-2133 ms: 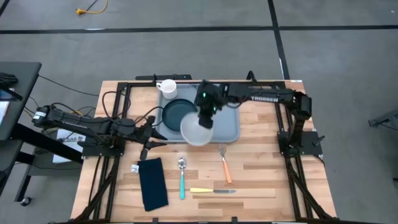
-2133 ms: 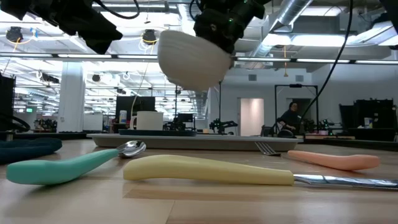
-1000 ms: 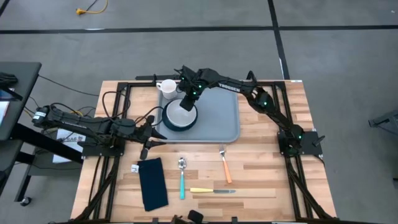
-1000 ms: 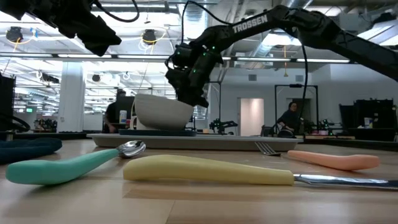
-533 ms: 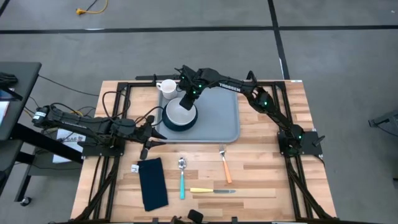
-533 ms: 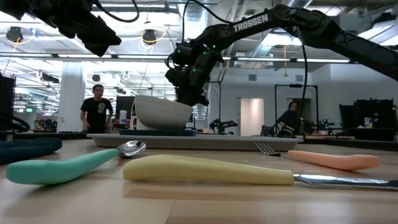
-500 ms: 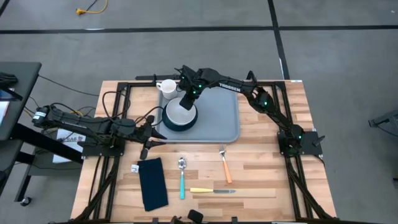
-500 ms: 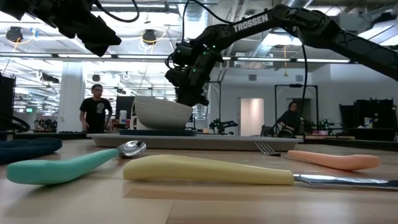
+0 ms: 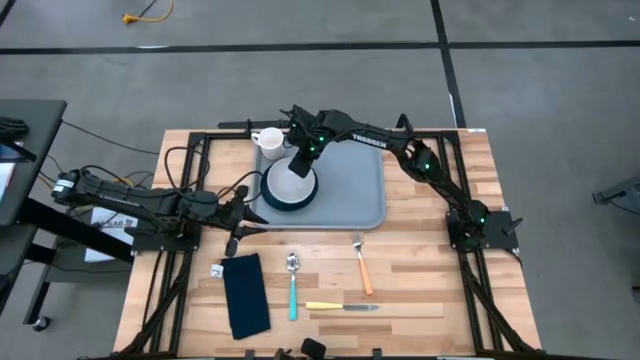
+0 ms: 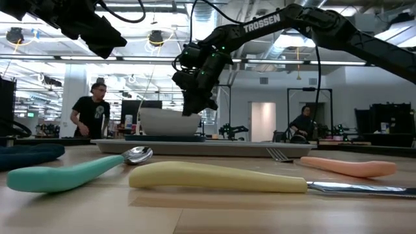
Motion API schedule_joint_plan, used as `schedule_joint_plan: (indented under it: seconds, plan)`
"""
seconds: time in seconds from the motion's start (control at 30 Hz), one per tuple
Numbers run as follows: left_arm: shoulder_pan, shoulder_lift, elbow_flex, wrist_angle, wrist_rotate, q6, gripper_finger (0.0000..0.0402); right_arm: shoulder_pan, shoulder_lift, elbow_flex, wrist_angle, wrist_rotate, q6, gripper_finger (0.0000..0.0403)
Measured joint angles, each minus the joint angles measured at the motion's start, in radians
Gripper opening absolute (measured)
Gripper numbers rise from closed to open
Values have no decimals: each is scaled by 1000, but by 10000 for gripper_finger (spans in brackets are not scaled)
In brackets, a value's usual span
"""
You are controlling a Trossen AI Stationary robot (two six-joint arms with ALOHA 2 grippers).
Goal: Set up tray
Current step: Put the white bowl on the green plate
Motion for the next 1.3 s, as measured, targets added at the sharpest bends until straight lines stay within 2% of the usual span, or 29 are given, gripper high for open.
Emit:
schedule_joint_plan:
  seconds: [0.3, 1.3]
  plan:
    - [0, 0, 0, 0, 0, 0, 87, 6, 0, 0, 15, -19, 0, 69]
    - [0, 0, 0, -7, 0, 0, 87, 7, -1, 0, 25, -20, -20, 72]
